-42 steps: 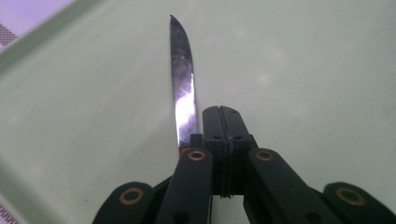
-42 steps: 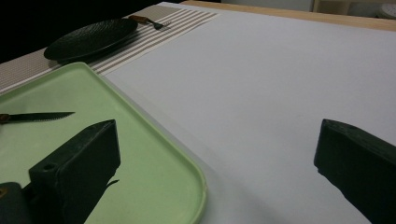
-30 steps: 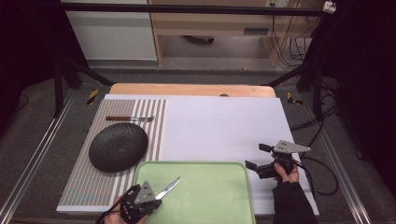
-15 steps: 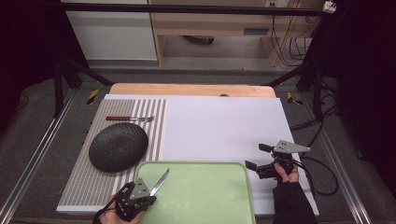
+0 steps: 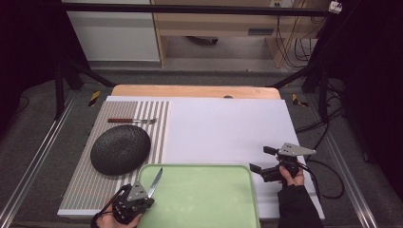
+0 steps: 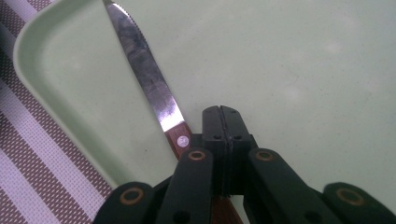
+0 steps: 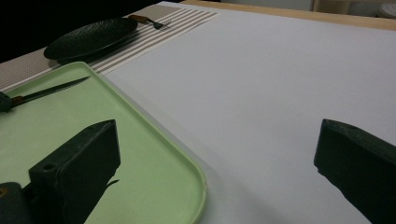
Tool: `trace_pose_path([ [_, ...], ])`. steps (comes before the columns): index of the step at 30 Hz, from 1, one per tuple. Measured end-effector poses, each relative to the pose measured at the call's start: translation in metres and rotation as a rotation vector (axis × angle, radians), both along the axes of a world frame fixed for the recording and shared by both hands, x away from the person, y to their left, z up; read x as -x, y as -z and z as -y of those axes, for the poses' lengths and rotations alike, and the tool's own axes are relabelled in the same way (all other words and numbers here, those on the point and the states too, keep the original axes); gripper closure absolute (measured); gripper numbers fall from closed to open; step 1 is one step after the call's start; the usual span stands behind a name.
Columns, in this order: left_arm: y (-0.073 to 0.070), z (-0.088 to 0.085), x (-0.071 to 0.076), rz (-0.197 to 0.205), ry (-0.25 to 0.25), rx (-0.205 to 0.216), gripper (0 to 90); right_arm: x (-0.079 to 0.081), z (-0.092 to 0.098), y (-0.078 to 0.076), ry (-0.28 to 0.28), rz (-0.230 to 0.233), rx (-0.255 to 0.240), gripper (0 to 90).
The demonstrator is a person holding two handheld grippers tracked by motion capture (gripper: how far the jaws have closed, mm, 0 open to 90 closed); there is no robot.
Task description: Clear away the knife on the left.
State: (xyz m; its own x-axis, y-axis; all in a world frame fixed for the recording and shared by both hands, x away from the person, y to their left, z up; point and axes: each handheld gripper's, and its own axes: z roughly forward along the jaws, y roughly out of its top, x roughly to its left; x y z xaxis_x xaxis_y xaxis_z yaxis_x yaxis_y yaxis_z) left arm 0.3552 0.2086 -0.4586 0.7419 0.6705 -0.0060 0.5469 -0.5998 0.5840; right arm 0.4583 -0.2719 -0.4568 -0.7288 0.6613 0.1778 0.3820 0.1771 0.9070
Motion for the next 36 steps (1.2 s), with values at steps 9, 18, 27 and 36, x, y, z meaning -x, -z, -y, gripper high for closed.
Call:
trace_pose_path([
  [9, -0.001, -0.007, 0.001, -0.004, -0.021, 0.004, 89.7, 0.000, 0.000, 0.000, 0.000, -0.002, -0.002, 0.8],
  [18, -0.001, -0.014, 0.003, -0.006, -0.039, 0.002, 89.7, 0.000, 0.000, 0.000, 0.000, -0.001, -0.001, 0.7],
  [27, -0.005, -0.017, 0.001, 0.007, -0.019, 0.042, 84.0, 0.000, 0.000, 0.000, 0.000, -0.002, -0.002, 0.8],
  [36, -0.021, -0.028, -0.013, 0.072, 0.025, 0.122, 52.9, 0.000, 0.001, 0.000, 0.008, -0.003, -0.005, 0.7],
])
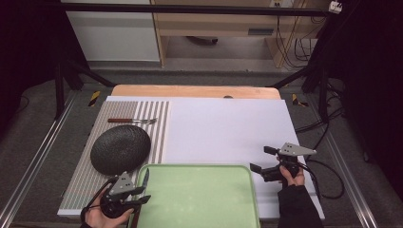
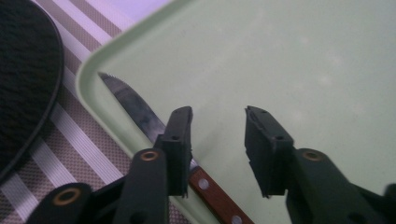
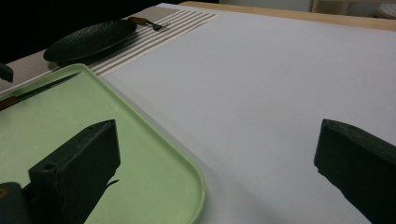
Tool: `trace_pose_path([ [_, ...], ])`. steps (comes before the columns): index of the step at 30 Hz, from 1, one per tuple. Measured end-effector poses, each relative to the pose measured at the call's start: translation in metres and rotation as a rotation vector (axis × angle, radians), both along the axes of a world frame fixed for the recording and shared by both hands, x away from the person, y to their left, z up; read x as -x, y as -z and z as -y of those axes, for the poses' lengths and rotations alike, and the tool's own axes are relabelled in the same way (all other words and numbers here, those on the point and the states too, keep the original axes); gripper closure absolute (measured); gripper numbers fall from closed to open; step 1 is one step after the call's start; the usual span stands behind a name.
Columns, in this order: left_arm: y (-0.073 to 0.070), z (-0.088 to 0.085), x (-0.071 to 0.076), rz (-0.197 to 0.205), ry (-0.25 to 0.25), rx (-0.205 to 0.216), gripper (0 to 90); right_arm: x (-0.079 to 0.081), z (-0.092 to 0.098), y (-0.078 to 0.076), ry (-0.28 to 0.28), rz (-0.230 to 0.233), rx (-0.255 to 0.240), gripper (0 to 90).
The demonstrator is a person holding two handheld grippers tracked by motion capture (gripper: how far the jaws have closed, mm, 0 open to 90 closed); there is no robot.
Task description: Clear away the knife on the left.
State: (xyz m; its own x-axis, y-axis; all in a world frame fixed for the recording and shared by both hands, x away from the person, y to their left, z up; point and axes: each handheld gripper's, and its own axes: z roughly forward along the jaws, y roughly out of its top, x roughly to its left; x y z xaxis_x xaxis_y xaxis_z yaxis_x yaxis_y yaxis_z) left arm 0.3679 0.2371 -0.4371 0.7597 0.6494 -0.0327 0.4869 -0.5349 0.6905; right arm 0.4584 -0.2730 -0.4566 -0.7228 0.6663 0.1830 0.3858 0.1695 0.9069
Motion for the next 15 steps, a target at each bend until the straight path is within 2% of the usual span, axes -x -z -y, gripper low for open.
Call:
trace_pose_path([
  [3, -0.004, -0.004, -0.006, 0.029, 0.011, 0.022, 48.1, 0.000, 0.000, 0.000, 0.000, 0.000, -0.001, 0.6],
  [4, -0.005, -0.005, -0.009, 0.037, 0.010, 0.030, 39.9, 0.000, 0.000, 0.000, 0.001, 0.001, -0.002, 0.5],
  [6, -0.009, -0.010, -0.016, 0.070, 0.015, 0.054, 33.2, 0.000, 0.000, 0.000, 0.001, 0.000, -0.004, 0.6],
  [7, -0.009, -0.010, -0.016, 0.070, 0.015, 0.054, 30.3, 0.000, 0.000, 0.000, 0.000, 0.001, -0.003, 0.6],
  [9, -0.012, -0.014, -0.020, 0.095, 0.009, 0.070, 28.5, 0.000, 0.000, 0.000, 0.000, 0.002, -0.004, 0.6],
  [11, -0.015, -0.017, -0.025, 0.100, 0.004, 0.080, 22.5, 0.000, 0.000, 0.000, 0.002, 0.001, -0.008, 0.5],
  [12, -0.016, -0.019, -0.027, 0.104, 0.008, 0.085, 22.5, 0.000, 0.000, 0.000, 0.002, 0.001, -0.008, 0.5],
  [13, -0.019, -0.022, -0.031, 0.121, 0.008, 0.084, 19.6, 0.000, 0.000, 0.000, 0.003, 0.001, -0.007, 0.5],
  [15, -0.020, -0.023, -0.034, 0.127, 0.006, 0.082, 15.3, 0.000, 0.001, -0.001, 0.002, 0.001, -0.007, 0.5],
])
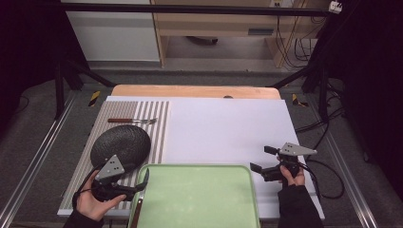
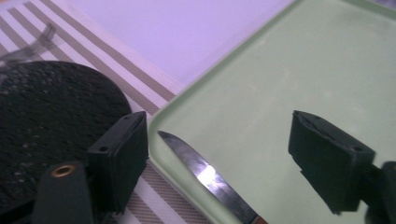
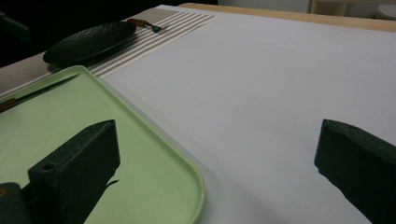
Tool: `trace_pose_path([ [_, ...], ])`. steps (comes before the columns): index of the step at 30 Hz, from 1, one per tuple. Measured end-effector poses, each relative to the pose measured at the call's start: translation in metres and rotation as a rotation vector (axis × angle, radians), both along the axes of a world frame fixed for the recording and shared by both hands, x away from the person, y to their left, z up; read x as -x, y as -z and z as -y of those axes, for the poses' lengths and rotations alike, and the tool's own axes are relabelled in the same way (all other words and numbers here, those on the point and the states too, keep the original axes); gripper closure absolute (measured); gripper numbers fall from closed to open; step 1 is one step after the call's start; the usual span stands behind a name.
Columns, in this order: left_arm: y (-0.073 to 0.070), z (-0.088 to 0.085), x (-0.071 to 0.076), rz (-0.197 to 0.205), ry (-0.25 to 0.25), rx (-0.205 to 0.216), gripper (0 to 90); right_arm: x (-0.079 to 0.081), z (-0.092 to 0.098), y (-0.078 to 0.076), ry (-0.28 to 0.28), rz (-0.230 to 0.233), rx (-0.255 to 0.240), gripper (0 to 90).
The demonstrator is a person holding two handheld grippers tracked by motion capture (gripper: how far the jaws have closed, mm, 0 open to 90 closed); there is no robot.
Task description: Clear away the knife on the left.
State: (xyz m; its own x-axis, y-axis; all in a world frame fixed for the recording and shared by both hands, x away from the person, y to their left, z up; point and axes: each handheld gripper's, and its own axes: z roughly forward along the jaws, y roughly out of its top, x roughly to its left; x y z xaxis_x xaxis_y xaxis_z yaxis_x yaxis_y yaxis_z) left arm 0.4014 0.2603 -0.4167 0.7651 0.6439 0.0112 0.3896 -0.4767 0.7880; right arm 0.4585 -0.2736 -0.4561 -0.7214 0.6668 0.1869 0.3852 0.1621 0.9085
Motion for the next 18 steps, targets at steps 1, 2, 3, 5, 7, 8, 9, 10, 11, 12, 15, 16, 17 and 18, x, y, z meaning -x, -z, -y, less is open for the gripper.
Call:
trace_pose_path([
  [1, -0.002, -0.002, -0.004, 0.007, 0.001, 0.003, 14.0, 0.000, 0.000, 0.000, 0.001, 0.000, 0.000, 0.4],
  [2, -0.003, -0.003, -0.006, 0.012, 0.000, 0.001, 12.6, 0.000, 0.000, 0.000, 0.002, 0.001, 0.001, 0.4],
  [3, -0.003, -0.003, -0.006, 0.012, 0.000, 0.001, 11.0, 0.000, 0.000, 0.000, 0.003, -0.001, -0.001, 0.4],
  [5, -0.005, -0.004, -0.010, 0.028, 0.003, -0.003, 8.9, 0.000, 0.000, 0.000, 0.004, -0.001, -0.001, 0.4],
  [7, -0.007, -0.006, -0.014, 0.041, 0.010, -0.018, 6.4, 0.000, 0.000, 0.000, 0.007, -0.001, 0.000, 0.4],
  [8, -0.008, -0.006, -0.016, 0.043, 0.010, -0.028, 5.8, 0.000, 0.000, 0.000, 0.008, -0.002, -0.001, 0.4],
  [9, -0.009, -0.007, -0.018, 0.046, 0.009, -0.037, 5.2, 0.000, 0.000, 0.000, 0.008, -0.001, -0.001, 0.4],
  [10, -0.010, -0.008, -0.020, 0.049, 0.005, -0.048, 4.1, 0.000, 0.000, 0.000, 0.009, -0.001, -0.002, 0.4],
  [11, -0.012, -0.009, -0.022, 0.053, 0.004, -0.056, 3.2, 0.000, 0.000, 0.000, 0.011, 0.000, -0.004, 0.4],
  [12, -0.015, -0.011, -0.026, 0.057, 0.003, -0.068, 2.5, 0.000, 0.001, 0.000, 0.012, 0.001, -0.002, 0.4],
  [15, -0.018, -0.012, -0.029, 0.065, 0.001, -0.088, 1.2, 0.000, 0.000, 0.000, 0.011, -0.001, -0.005, 0.4],
  [16, -0.019, -0.012, -0.031, 0.068, -0.001, -0.097, 1.2, 0.000, 0.000, 0.000, 0.011, -0.001, -0.005, 0.4],
  [17, -0.021, -0.013, -0.032, 0.068, 0.003, -0.105, 0.9, 0.000, 0.000, 0.000, 0.012, -0.001, -0.003, 0.4],
  [18, -0.022, -0.014, -0.034, 0.071, 0.004, -0.112, 0.9, -0.001, 0.000, 0.000, 0.013, 0.001, -0.001, 0.4],
])
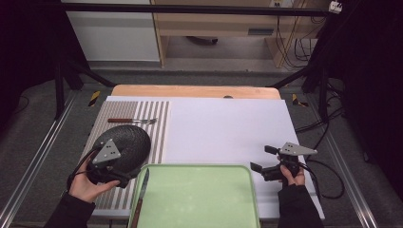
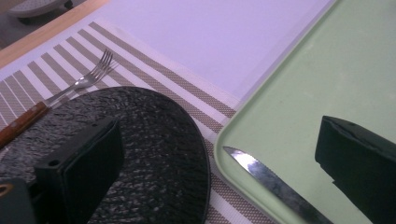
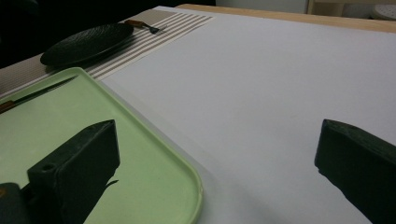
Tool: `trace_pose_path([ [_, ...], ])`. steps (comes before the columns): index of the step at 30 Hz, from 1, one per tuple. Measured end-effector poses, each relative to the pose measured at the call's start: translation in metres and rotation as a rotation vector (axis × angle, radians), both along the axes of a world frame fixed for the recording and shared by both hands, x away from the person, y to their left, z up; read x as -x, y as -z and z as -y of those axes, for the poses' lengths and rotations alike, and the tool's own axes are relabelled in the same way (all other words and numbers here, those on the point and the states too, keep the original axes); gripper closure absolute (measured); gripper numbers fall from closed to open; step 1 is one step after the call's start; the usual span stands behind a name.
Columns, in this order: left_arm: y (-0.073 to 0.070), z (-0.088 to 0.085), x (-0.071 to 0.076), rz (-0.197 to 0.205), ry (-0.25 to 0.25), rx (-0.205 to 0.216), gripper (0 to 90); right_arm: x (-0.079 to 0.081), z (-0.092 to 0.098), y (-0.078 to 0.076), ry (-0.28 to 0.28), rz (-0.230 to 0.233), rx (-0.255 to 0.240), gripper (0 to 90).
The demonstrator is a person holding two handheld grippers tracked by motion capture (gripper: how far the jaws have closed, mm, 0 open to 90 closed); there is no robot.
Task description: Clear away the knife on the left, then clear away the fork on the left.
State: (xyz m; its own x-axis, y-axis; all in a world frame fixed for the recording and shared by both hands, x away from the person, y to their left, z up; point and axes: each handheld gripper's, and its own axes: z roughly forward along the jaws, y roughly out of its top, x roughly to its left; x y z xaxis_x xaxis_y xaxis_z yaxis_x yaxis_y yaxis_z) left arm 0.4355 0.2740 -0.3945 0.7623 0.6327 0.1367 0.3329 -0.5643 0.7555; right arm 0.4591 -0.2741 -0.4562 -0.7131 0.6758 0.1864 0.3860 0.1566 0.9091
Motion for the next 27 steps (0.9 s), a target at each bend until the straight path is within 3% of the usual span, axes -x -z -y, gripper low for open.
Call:
trace_pose_path([
  [11, -0.003, -0.009, -0.022, 0.022, 0.004, -0.080, 0.7, 0.000, 0.000, 0.000, 0.002, -0.004, 0.001, 0.4],
  [15, -0.003, -0.011, -0.030, 0.053, 0.005, -0.105, 0.7, -0.001, 0.000, 0.000, 0.002, -0.003, 0.002, 0.4],
  [20, -0.007, -0.011, -0.038, 0.082, 0.021, -0.177, 0.1, -0.001, 0.000, 0.000, 0.003, 0.000, 0.000, 0.4],
  [27, -0.014, -0.013, -0.055, 0.109, 0.026, -0.247, 0.1, -0.001, 0.001, 0.000, 0.003, 0.002, 0.000, 0.4],
])
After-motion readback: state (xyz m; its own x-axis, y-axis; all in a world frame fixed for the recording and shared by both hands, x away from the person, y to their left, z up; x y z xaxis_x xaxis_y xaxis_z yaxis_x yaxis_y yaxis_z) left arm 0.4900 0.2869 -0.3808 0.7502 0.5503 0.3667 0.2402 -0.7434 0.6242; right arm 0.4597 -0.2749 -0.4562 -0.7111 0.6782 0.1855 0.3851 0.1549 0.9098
